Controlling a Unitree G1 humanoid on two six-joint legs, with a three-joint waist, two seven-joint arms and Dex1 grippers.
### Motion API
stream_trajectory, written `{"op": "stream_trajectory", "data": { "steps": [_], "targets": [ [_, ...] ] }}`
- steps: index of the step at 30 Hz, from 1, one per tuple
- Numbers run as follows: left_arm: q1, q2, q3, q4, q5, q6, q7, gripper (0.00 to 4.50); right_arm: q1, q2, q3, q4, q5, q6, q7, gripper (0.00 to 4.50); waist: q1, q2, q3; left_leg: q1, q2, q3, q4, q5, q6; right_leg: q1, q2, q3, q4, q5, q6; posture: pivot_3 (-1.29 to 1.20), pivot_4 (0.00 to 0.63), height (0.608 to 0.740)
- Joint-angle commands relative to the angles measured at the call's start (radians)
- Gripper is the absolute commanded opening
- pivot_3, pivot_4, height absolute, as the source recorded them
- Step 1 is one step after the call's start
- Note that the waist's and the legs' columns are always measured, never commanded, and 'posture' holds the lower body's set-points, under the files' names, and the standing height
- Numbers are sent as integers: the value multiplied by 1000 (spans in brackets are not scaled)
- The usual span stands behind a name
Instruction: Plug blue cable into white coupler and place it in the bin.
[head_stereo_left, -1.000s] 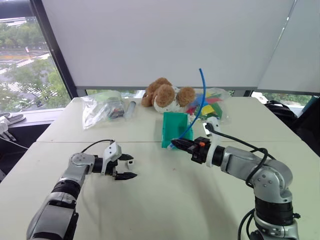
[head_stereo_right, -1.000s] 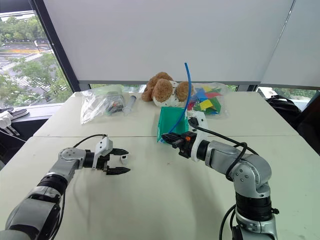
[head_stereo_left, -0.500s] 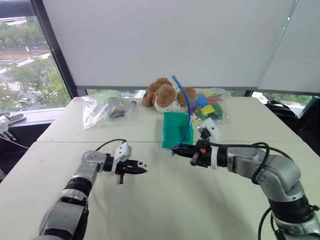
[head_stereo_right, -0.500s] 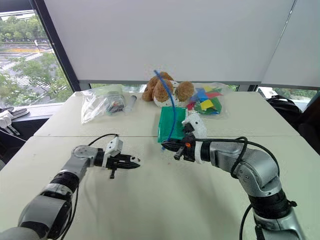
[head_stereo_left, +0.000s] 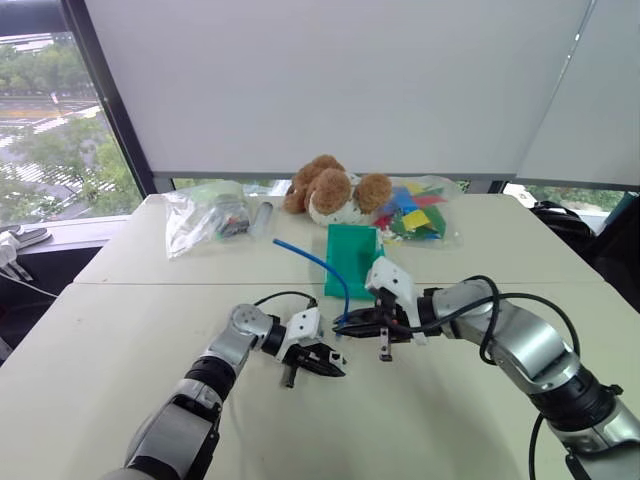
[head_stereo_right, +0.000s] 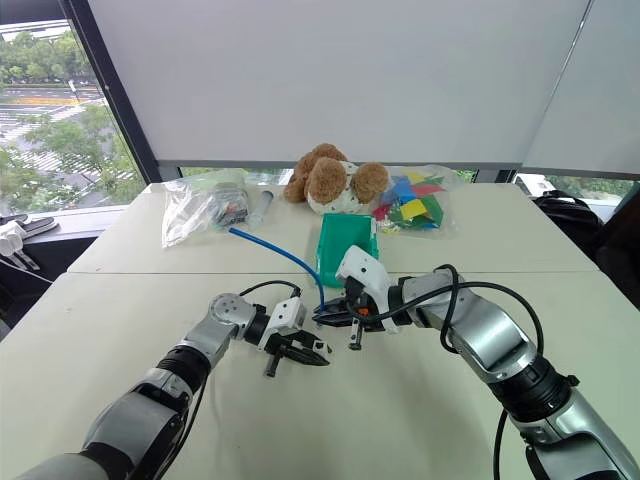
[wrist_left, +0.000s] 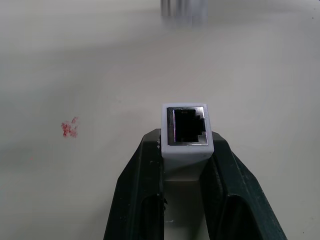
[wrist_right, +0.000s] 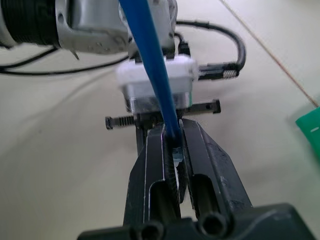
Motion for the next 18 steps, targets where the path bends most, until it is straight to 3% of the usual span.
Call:
{"op": "stream_trajectory", "data": {
  "steps": [1, 18],
  "targets": [
    [-14, -3, -32, 24, 37, -24, 9, 380, -5, 12, 23, 18, -44, -35, 29, 0, 1, 0, 0, 0, 0, 0, 0, 0, 0, 0, 0, 0, 0, 0, 0, 0, 150, 740],
    [-19, -8, -46, 32, 38, -40, 16, 380, 15, 55, 73, 128, -170, -120, 91, 0, 2, 0, 0, 1, -1, -1, 1, 0, 0, 2, 0, -1, 0, 0, 0, 0, 150, 740]
  ]
}}
